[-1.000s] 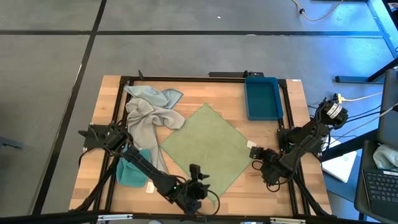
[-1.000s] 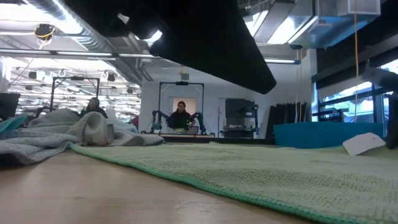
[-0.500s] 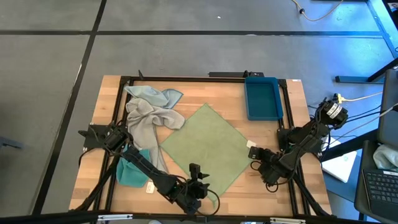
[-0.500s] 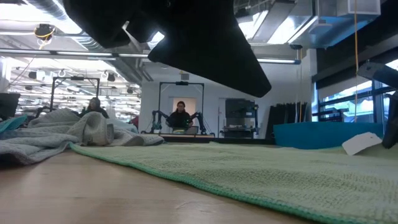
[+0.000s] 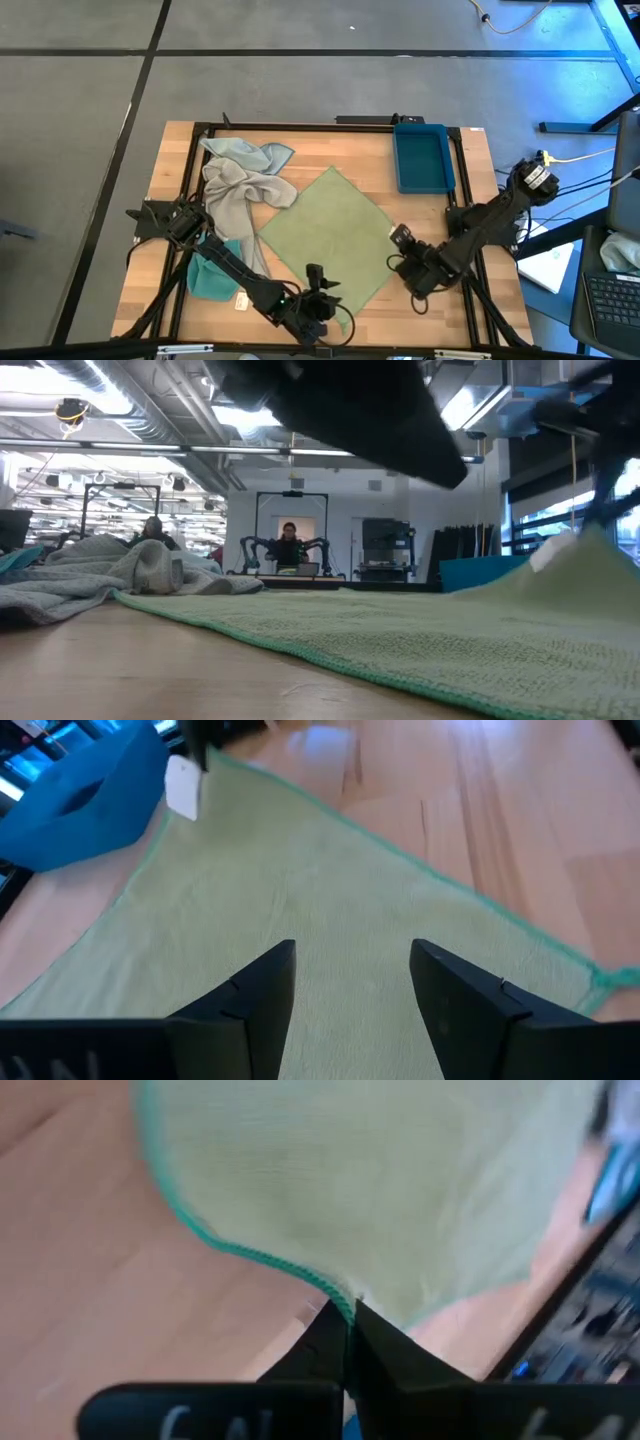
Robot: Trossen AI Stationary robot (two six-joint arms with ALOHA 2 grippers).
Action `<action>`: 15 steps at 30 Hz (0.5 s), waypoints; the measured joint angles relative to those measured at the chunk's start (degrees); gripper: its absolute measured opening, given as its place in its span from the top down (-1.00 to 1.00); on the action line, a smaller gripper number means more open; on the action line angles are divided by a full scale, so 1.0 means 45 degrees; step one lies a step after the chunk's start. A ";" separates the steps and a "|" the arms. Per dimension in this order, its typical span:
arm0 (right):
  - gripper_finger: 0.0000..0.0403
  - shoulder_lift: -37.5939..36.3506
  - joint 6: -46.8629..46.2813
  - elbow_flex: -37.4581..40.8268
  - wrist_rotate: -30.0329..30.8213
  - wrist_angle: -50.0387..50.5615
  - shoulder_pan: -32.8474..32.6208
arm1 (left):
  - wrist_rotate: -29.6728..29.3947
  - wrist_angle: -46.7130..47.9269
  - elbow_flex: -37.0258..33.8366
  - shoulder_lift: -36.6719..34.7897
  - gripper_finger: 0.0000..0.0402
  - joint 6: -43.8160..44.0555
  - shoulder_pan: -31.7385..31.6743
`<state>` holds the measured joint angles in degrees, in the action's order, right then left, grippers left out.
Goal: Fold microfiber towels
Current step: Fold the green microfiber cloth
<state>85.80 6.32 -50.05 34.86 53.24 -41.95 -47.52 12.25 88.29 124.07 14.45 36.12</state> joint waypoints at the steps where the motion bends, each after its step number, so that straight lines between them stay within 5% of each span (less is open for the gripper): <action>1: 0.96 0.0000 -0.0397 -0.0257 0.0003 0.0267 0.0198 | -0.0114 -0.0219 0.0000 0.0000 0.05 -0.0003 -0.0010; 15: 0.96 -0.0010 -0.2741 -0.2158 -0.0343 0.2007 0.2283 | -0.1604 -0.3418 0.0000 -0.0005 0.05 0.0614 -0.1139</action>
<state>85.76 -6.02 -59.76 33.31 62.27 -31.67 -54.74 -3.13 88.29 124.05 17.21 30.99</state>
